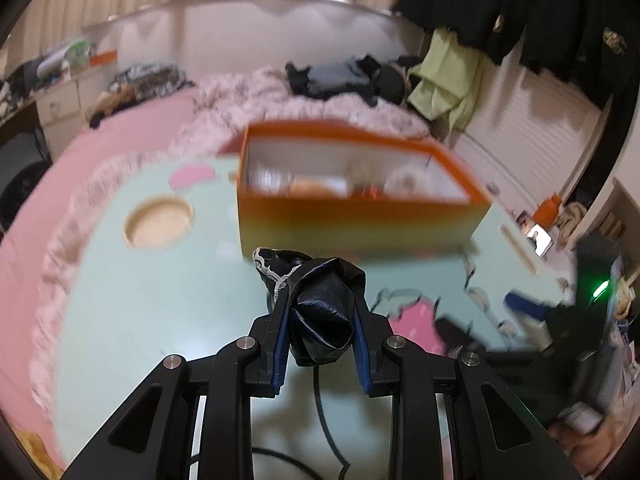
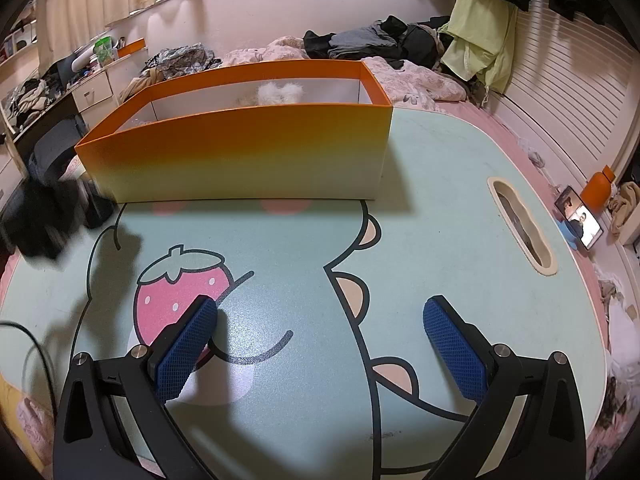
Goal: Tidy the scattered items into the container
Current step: 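Open the left tool to release the black cloth onto the table, then reach into the orange box and grasp the white fluffy pompom with the right tool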
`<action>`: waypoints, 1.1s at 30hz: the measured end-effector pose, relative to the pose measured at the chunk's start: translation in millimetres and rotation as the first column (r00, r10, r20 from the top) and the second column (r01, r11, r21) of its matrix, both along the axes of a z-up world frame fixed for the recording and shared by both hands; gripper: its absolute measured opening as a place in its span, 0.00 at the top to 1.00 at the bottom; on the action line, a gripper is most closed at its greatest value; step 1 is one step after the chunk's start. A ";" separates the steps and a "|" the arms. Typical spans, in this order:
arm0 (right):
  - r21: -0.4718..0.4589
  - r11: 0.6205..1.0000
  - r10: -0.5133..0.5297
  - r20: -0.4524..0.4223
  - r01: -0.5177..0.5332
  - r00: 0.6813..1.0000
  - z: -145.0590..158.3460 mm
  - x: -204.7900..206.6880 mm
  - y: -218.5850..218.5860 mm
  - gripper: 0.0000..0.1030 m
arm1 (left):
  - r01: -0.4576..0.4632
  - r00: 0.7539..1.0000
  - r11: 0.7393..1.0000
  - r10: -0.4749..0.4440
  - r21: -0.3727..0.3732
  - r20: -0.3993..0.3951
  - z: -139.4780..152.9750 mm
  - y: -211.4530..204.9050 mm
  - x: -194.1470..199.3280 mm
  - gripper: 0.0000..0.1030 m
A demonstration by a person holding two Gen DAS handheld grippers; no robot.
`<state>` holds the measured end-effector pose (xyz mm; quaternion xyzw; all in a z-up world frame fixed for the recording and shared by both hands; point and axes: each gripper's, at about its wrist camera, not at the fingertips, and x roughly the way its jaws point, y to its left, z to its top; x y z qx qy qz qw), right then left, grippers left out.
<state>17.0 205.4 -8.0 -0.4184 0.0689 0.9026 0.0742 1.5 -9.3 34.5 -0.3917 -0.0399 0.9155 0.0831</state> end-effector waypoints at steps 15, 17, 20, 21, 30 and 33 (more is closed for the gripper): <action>-0.058 0.998 0.023 -0.097 -0.029 0.995 14.9 11.3 15.1 0.09 | -0.017 0.998 0.999 0.019 0.036 -0.063 -21.7 -3.6 19.1 0.10; -0.065 0.997 0.036 -0.149 -0.046 0.988 36.2 9.1 18.0 0.09 | -0.014 0.997 0.999 0.017 0.043 -0.073 -20.3 -5.5 20.7 0.10; -0.150 0.981 0.097 -0.170 -0.123 0.981 68.4 -14.3 23.2 0.17 | -0.013 0.997 0.999 0.016 0.031 -0.080 -19.5 -4.3 22.3 0.10; -0.177 0.974 0.116 -0.161 -0.145 0.980 76.4 -29.1 25.5 0.26 | -0.010 0.997 1.000 0.012 0.026 -0.082 -18.9 -3.5 22.9 0.10; -0.065 0.993 0.108 0.068 -0.103 0.992 58.3 -133.2 19.9 0.52 | 0.000 0.996 1.000 0.002 0.025 -0.087 -17.3 -3.1 24.3 0.10; -0.098 0.989 0.129 0.148 -0.115 0.981 42.2 -143.9 21.4 0.75 | -0.004 0.996 0.999 0.007 0.035 -0.085 -17.0 -4.4 23.8 0.10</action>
